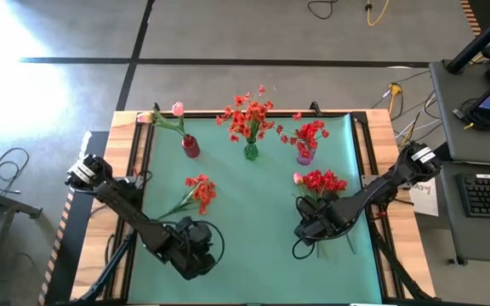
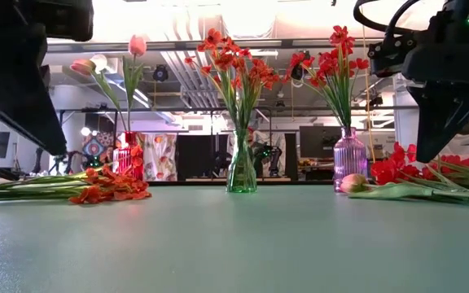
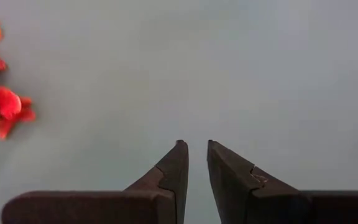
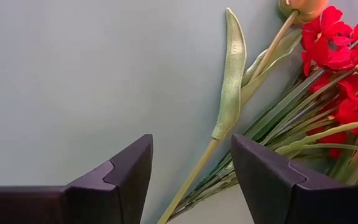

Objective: Sort flowers into vase by color
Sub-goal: Put the orange flower in the green flower vase

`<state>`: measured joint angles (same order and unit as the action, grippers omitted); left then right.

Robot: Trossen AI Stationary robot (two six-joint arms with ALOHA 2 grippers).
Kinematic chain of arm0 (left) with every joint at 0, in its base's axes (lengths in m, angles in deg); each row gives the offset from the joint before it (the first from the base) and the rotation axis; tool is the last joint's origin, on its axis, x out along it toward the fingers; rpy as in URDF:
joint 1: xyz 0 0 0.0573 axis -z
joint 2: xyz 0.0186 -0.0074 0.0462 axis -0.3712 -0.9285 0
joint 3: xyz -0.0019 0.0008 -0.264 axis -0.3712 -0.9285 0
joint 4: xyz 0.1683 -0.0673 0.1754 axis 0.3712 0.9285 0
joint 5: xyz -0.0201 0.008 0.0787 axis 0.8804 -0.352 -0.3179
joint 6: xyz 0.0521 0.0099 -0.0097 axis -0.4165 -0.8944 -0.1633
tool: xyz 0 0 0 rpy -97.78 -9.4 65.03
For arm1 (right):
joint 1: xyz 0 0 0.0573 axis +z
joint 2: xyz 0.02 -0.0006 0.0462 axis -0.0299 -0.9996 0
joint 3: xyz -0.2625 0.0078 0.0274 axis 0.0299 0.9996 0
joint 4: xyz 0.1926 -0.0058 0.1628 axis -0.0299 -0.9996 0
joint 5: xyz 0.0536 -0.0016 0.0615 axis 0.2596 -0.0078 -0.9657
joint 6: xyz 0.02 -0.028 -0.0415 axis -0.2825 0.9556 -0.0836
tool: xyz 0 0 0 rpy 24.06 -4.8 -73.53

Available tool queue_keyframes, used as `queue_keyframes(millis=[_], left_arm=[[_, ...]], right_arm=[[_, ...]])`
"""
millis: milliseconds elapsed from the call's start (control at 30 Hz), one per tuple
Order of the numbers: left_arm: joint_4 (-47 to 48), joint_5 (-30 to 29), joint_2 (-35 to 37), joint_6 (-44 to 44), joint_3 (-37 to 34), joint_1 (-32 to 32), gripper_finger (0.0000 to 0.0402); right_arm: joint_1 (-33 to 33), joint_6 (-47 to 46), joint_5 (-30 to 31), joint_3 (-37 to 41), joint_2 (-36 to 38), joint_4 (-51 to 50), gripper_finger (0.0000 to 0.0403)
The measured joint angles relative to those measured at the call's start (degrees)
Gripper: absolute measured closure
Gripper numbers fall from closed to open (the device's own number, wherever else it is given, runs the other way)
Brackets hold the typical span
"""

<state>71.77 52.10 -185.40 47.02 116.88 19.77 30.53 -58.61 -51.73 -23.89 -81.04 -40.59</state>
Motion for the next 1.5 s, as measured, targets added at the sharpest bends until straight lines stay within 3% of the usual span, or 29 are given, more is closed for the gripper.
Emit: queue_keyframes(millis=[100,300,500,633,800,933,1167,1500], left_arm=[[5.3,2.8,0.1,2.2,3.0,-0.3,0.0352],[27.9,3.9,0.2,9.3,10.3,-1.4,0.0352],[42.5,7.9,0.2,10.0,10.2,-4.2,0.0334],[39.9,12.8,0.2,4.7,6.1,-7.0,0.0291],[38.9,14.0,0.2,2.8,1.6,-11.5,0.0227],[38.4,14.5,0.2,-1.2,-0.2,-15.0,0.0200],[36.6,14.5,0.2,-7.0,-2.2,-18.7,0.0205],[29.3,15.9,0.2,-7.4,-8.6,-19.5,0.0216]], right_arm=[[0.0,0.2,0.0,0.0,0.0,0.0,0.0193],[0.0,0.5,0.0,0.0,0.0,0.3,0.0193],[0.0,1.5,0.0,0.0,0.0,0.5,0.0193],[0.0,2.5,0.0,0.0,0.0,0.7,0.0193],[0.0,3.1,0.0,0.0,0.0,1.0,0.0193],[0.0,3.1,0.0,0.0,0.0,1.3,0.0193],[0.0,3.8,0.0,0.0,0.0,1.6,0.0193],[0.0,3.9,0.0,0.0,0.0,1.8,0.0193]])
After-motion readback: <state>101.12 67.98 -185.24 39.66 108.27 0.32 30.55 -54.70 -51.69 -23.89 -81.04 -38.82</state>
